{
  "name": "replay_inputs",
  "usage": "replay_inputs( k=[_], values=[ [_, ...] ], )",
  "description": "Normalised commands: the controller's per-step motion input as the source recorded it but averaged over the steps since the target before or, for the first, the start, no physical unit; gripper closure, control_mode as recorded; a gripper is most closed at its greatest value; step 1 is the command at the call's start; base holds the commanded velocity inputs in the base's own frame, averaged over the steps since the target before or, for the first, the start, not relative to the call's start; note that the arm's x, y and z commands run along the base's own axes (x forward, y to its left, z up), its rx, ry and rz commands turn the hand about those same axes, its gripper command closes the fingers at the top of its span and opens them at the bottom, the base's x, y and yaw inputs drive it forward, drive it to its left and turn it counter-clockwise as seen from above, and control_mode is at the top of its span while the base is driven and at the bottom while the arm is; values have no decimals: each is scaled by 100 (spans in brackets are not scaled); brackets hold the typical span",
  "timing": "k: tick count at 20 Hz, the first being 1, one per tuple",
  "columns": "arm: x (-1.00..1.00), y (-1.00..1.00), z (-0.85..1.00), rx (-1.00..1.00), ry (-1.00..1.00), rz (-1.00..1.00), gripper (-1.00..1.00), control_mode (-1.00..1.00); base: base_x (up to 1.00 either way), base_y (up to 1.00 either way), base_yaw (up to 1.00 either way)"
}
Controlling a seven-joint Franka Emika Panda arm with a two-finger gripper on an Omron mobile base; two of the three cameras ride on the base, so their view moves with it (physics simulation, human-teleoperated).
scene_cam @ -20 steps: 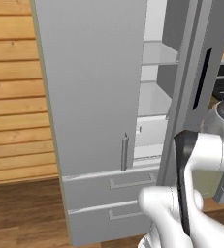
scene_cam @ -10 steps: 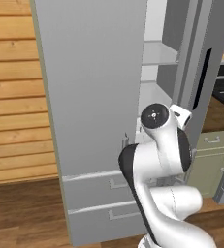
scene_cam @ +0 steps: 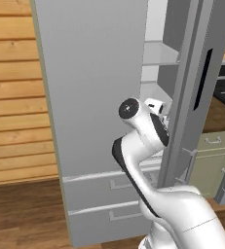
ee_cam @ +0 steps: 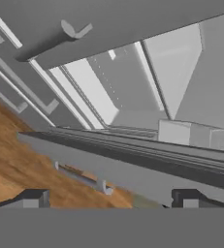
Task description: Take the strawberry from the fridge and place it on top of the pancake, located on the dining counter.
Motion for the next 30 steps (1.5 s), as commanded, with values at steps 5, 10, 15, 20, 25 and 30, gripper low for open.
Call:
replay_inputs(
  k=[5, 10, 15, 20, 25, 30],
  values=[
    [74, -28, -10, -3, 1, 1, -100, -100, 0, 0, 0],
    [47, -40, -6, 0, 0, 1, -100, -100, 0, 0, 0],
    [18, -50, 0, 0, 0, 1, -100, -100, 0, 0, 0],
    [-30, -72, 1, 0, -9, 0, -100, -100, 0, 0, 0],
    [-79, -80, 1, 0, -23, 0, -100, -100, 0, 0, 0],
    [-54, -84, 10, 0, -13, 0, -100, -100, 0, 0, 0]
  ],
)
